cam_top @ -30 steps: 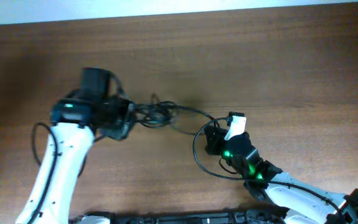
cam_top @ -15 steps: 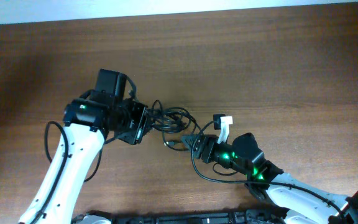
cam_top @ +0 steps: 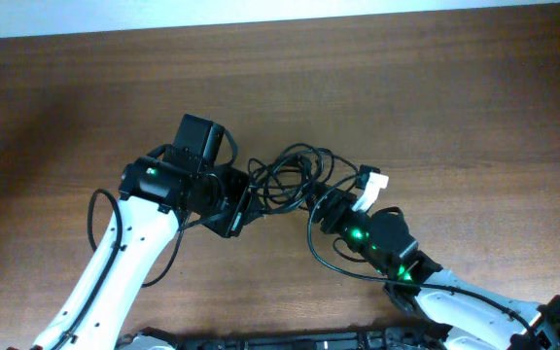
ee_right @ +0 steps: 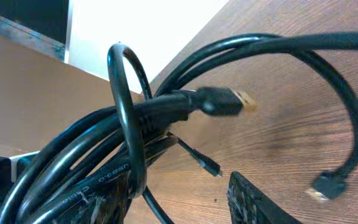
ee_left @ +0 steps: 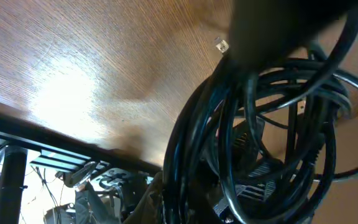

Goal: Untangle cables

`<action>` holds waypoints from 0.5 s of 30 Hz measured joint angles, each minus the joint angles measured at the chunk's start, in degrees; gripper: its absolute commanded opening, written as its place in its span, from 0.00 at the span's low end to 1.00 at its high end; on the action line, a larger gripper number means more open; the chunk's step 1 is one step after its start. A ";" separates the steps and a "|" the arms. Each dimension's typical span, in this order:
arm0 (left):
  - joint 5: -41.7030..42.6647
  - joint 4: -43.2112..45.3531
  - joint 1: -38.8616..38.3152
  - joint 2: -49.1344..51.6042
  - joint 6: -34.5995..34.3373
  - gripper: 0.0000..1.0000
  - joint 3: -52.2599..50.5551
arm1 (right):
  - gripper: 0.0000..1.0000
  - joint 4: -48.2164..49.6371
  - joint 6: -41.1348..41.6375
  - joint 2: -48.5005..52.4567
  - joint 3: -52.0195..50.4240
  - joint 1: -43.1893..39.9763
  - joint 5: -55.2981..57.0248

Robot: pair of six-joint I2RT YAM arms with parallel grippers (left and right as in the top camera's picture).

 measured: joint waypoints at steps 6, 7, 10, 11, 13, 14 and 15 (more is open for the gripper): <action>-0.15 2.54 -4.48 0.00 -0.20 0.00 0.00 | 0.04 -5.68 0.07 2.05 0.37 0.00 4.63; -1.22 2.93 -3.41 0.00 -0.20 0.00 0.00 | 0.04 -9.68 0.04 2.54 0.52 0.00 3.50; -4.50 5.22 4.76 0.00 4.61 0.00 -0.07 | 0.04 -15.80 0.02 2.64 0.72 0.00 -6.62; -5.03 7.17 7.32 0.00 6.71 0.00 -0.09 | 0.04 -17.68 0.00 2.62 0.85 0.00 -10.54; -5.90 12.50 11.10 0.00 10.40 0.00 -0.28 | 0.04 -19.19 0.02 2.69 0.83 0.00 -18.75; -6.75 15.50 11.63 0.00 11.43 0.00 -0.39 | 0.11 -19.47 0.00 2.69 0.81 0.00 -21.51; -8.20 16.70 11.85 0.00 12.13 0.00 -0.39 | 0.42 -20.41 0.02 2.73 0.85 0.00 -23.28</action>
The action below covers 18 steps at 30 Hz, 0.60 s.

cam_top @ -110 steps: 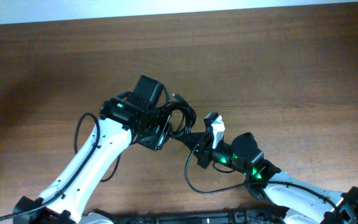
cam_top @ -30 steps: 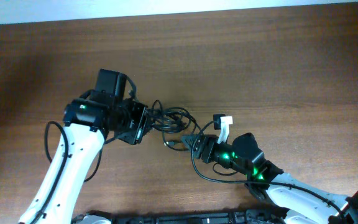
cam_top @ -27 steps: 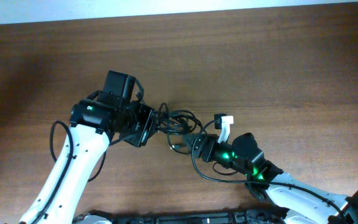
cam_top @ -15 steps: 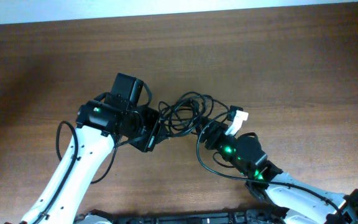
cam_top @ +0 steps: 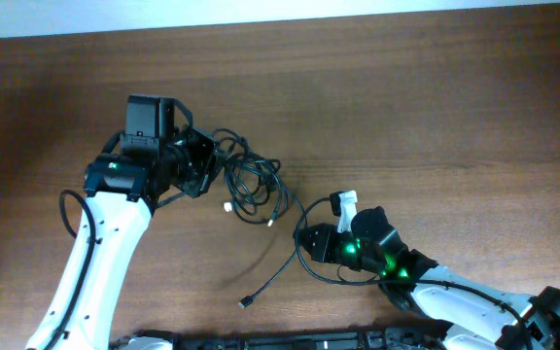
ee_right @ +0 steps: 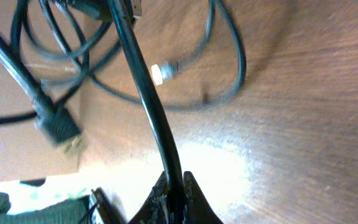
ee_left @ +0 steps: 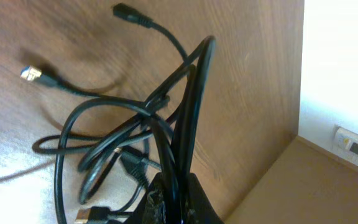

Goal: Untangle cables

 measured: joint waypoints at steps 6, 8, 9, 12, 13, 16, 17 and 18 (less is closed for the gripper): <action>-2.23 0.02 -1.42 0.00 18.80 0.00 0.00 | 0.92 0.98 -1.55 0.00 -0.11 -2.54 -1.62; 6.01 0.33 -1.62 0.02 34.56 0.07 0.00 | 0.99 1.25 -2.80 0.00 -0.11 -8.90 -3.91; 11.32 1.42 -2.14 0.02 42.77 0.32 0.00 | 0.99 1.25 -3.58 0.00 -0.11 -11.74 -6.14; 15.34 2.54 -3.78 0.00 52.74 0.99 0.02 | 0.99 0.96 -8.41 -0.02 -0.13 -21.88 -15.67; 12.22 1.73 -3.80 0.00 53.40 0.99 0.02 | 0.99 0.52 -9.64 -0.02 -0.13 -24.06 -17.68; -5.40 -5.42 -3.82 0.00 40.74 1.00 0.33 | 0.99 -4.72 -11.54 -0.13 -0.11 -24.55 -16.50; -9.62 -5.38 -3.85 0.02 36.48 0.99 0.33 | 0.99 -5.25 -11.76 -0.11 -0.15 -24.55 -15.56; -10.67 -5.31 -4.28 0.07 35.39 0.99 0.33 | 0.98 -5.27 -11.80 -0.11 -0.15 -24.55 -15.23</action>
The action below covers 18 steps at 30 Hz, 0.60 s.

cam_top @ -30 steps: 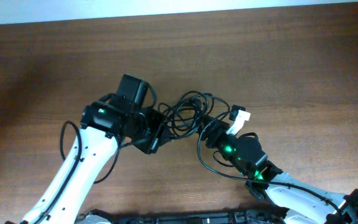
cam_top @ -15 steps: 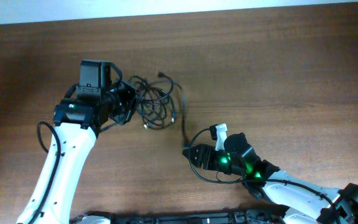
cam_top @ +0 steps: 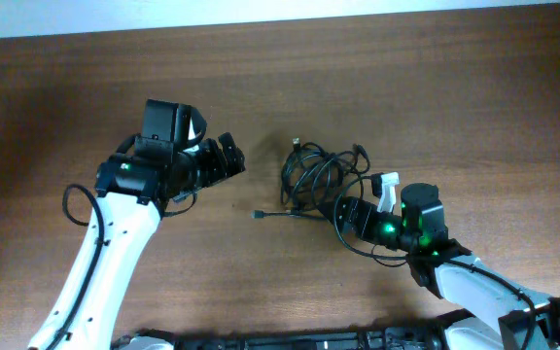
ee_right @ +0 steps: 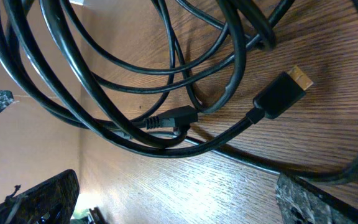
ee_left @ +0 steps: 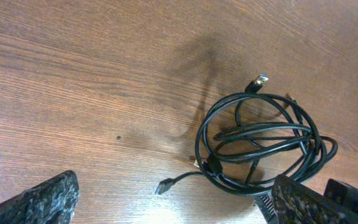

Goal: Untangle cables

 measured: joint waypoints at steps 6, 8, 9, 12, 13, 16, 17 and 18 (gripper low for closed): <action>-2.67 3.13 -11.43 8.28 1.95 0.99 0.00 | 0.88 5.46 1.84 -9.03 0.09 -17.14 -10.23; -2.21 7.87 -12.96 9.70 2.56 0.99 -0.04 | 0.74 7.58 5.51 -9.25 0.02 -18.01 -10.56; -1.77 10.40 -14.45 10.51 2.71 0.99 -0.04 | 0.72 8.17 8.90 -8.98 0.04 -17.42 -9.29; -1.11 14.80 -18.10 13.05 2.71 1.00 -0.02 | 0.72 14.82 17.07 -7.32 -0.02 -11.15 0.17; -1.11 14.86 -18.47 13.79 2.71 0.89 -0.02 | 0.72 15.72 18.47 -6.73 0.00 -7.72 4.37; -1.11 15.39 -18.47 17.16 0.81 0.18 -0.02 | 0.71 15.89 20.11 -2.03 1.75 -0.22 17.40; -1.11 15.28 -18.47 17.90 0.48 0.03 -0.02 | 0.69 16.48 20.37 1.01 4.31 0.39 19.56; -0.92 15.28 -18.49 18.01 0.28 0.00 -0.02 | 0.67 16.74 20.59 4.04 7.52 0.96 20.68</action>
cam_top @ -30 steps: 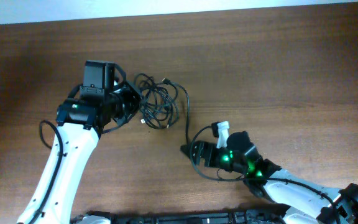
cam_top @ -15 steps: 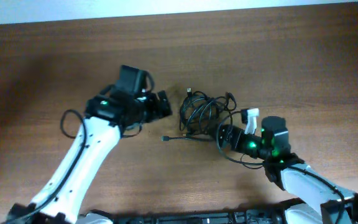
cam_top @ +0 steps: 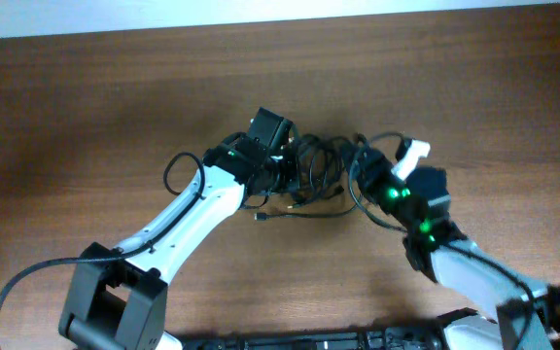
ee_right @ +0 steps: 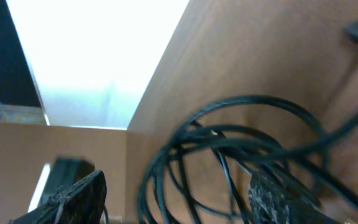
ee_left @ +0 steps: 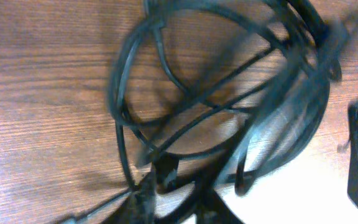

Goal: Untangle cables

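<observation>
A tangle of black cables (cam_top: 319,177) lies on the wooden table just right of centre. My left gripper (cam_top: 286,167) is at its left side. In the left wrist view the gripper (ee_left: 180,205) has its fingers drawn close together with a strand of the cables (ee_left: 118,93) between them; the picture is blurred. My right gripper (cam_top: 363,175) is at the right side of the tangle. In the right wrist view this gripper (ee_right: 176,202) is open, its fingers wide apart, with the cable loops (ee_right: 253,99) in front of them. One loose plug end (cam_top: 261,216) sticks out near the front left.
The brown table (cam_top: 115,97) reaches to a white wall strip along the far edge. The left arm stretches diagonally from the front left, with its own cable loop (cam_top: 173,165) beside it. The right arm comes in from the front right.
My left gripper was open and well left of the tangle; now it is at the tangle with its fingers nearly together on a strand. The right gripper stays open, now further back and right.
Both grippers first held the tangle between them at mid-table. Then the left one held most of it further left, while the right held one cable pulled out. Later both were open, the tangle lying by the right gripper. Now the left one is on it again.
</observation>
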`<action>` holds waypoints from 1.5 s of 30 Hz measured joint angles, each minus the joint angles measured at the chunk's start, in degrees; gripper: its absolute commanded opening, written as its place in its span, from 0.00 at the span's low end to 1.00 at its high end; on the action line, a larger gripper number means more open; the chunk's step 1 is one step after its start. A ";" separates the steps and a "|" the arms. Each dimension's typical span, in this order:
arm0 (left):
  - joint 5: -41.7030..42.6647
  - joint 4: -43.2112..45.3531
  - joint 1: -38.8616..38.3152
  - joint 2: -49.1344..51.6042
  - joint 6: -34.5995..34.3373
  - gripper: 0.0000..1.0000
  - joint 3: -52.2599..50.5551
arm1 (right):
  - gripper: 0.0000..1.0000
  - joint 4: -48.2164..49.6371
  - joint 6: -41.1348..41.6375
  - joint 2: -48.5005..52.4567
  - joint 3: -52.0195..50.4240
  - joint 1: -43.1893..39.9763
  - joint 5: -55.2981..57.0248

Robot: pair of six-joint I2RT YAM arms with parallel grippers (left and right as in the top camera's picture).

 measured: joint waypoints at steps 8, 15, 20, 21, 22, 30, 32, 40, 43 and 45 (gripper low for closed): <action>-0.04 -6.67 0.00 0.00 -2.03 0.00 -0.02 | 0.67 0.11 -7.63 6.47 5.55 0.50 -7.69; -12.61 -30.14 -0.09 -1.42 -23.37 0.13 -6.10 | 0.67 -6.93 -15.19 6.67 5.88 0.57 -10.08; -19.76 -30.69 -0.11 -28.35 -24.02 0.99 -4.57 | 0.67 -8.98 -19.04 6.67 5.92 0.57 -10.03; -23.04 -29.79 -0.09 -31.43 -24.04 0.99 -4.42 | 0.67 -9.14 -19.08 6.67 5.95 0.57 -10.03; -27.58 -27.76 -0.09 -33.99 -24.06 0.95 -4.35 | 0.67 -9.66 -19.08 6.67 5.92 0.57 -10.05; -33.16 0.55 4.55 -10.88 -19.32 0.66 -4.31 | 0.68 -20.76 -22.08 6.71 6.45 0.61 -9.90; -22.71 4.68 12.76 -5.35 -16.96 0.63 -4.37 | 0.68 -23.43 -24.65 6.80 6.40 0.61 -9.44; 1.90 8.96 21.73 5.79 -10.21 0.32 -4.37 | 0.68 -23.80 -25.51 6.78 6.40 0.61 -8.07; 2.49 9.27 21.73 8.15 -9.66 0.00 -4.37 | 0.68 -23.80 -25.53 6.78 6.40 0.61 -8.13; 3.19 5.97 22.08 8.26 -9.57 0.00 -3.28 | 0.90 -23.78 -26.56 6.78 6.40 0.61 -11.41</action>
